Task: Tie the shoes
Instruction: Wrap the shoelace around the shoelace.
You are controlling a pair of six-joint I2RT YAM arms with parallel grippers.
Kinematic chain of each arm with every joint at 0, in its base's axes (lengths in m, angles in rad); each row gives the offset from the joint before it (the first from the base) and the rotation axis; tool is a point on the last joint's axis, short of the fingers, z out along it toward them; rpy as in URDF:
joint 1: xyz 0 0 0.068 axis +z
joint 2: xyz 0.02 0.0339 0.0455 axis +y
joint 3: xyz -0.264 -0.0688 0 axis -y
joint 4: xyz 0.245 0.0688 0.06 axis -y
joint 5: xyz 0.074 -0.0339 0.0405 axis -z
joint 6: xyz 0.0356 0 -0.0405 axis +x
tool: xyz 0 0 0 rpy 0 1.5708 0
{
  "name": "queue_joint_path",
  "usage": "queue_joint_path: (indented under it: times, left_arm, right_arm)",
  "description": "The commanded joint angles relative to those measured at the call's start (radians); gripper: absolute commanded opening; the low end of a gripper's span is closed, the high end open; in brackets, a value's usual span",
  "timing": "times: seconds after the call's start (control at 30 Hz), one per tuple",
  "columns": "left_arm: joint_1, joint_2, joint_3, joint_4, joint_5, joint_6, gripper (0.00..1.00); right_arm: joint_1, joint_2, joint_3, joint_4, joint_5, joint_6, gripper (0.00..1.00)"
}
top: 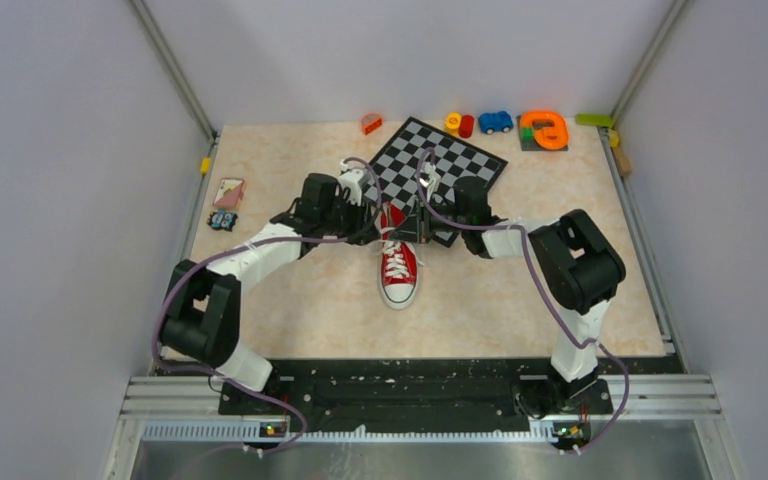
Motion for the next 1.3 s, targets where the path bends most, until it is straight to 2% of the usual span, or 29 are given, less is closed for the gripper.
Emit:
queue_joint_path:
  times: [0.0, 0.47, 0.6, 0.67, 0.83, 1.27]
  left_arm:
    - [0.014, 0.031, 0.062, 0.008, 0.017, -0.012, 0.35]
    - [0.015, 0.094, 0.111, -0.008, 0.112, -0.007, 0.35]
    - [0.015, 0.105, 0.116, -0.026, 0.112, 0.002, 0.19]
    - [0.015, 0.103, 0.123, -0.049, 0.100, 0.007, 0.00]
    - [0.015, 0.048, 0.108, -0.085, 0.068, -0.007, 0.00]
    - [-0.007, -0.011, 0.088, -0.154, 0.136, -0.180, 0.00]
  right_arm:
    - [0.007, -0.046, -0.001, 0.049, -0.012, -0.010, 0.15]
    - [0.007, -0.040, 0.002, 0.047, -0.012, -0.012, 0.15]
    - [0.007, -0.040, 0.002, 0.048, -0.012, -0.011, 0.15]
    - [0.007, -0.040, 0.002, 0.047, -0.012, -0.013, 0.14]
    - [0.007, -0.040, 0.002, 0.044, -0.007, -0.012, 0.13]
    - [0.007, -0.044, 0.001, 0.042, -0.003, -0.016, 0.12]
